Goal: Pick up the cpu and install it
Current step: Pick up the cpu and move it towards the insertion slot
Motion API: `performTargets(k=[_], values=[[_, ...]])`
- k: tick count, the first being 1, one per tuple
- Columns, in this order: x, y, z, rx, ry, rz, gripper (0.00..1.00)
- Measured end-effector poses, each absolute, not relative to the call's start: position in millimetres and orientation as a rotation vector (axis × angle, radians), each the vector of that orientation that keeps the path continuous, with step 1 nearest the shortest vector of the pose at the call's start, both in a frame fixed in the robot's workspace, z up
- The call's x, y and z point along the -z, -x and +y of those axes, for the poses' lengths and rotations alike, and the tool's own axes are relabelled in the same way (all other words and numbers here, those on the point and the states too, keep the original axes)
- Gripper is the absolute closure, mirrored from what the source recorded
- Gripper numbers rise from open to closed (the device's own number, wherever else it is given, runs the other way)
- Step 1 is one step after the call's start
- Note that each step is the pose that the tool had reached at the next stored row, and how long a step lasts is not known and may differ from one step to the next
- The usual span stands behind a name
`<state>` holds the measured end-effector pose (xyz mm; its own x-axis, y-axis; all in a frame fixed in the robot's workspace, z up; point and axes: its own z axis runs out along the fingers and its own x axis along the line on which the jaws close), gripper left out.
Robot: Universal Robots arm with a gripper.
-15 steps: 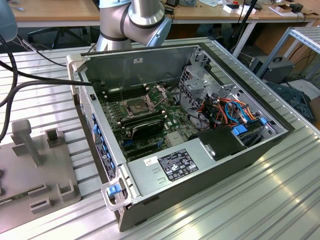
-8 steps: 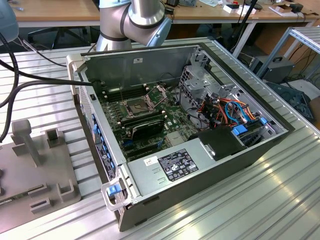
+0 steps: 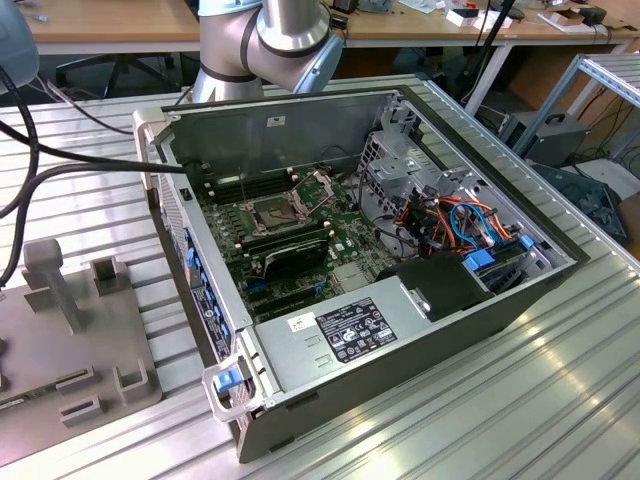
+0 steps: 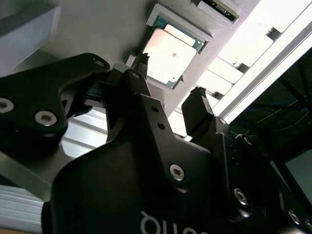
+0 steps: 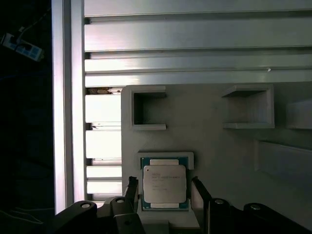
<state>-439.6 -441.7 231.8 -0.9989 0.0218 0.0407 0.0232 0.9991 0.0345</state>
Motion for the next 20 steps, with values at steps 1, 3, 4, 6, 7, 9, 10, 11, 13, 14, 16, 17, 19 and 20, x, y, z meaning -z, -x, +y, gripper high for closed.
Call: performTargets(k=[1,3,4,6,7,9,10,11,13,14,16,17,19,20], values=[[-232,440,-442,0.054,0.035,-3.101,0.44],[-232,440,-442,0.054,0.035,-3.101,0.44],[-232,440,-442,0.054,0.035,-3.101,0.44],[-231,440,-442,0.054,0.035,-3.101,0.44],[-231,440,-442,0.055,0.035,-3.101,0.44],[-229,440,-442,0.054,0.035,-3.101,0.44],[-228,440,-442,0.054,0.035,-3.101,0.44],[-227,440,-442,0.054,0.035,-3.101,0.44],[-224,440,-442,0.054,0.035,-3.101,0.44],[-222,440,-442,0.054,0.035,-3.101,0.44],[-219,440,-442,0.054,0.035,-3.098,0.44],[-218,440,-442,0.053,0.035,-3.097,0.44],[-216,440,-442,0.050,0.035,-3.094,0.44],[-215,440,-442,0.049,0.035,-3.092,0.44]])
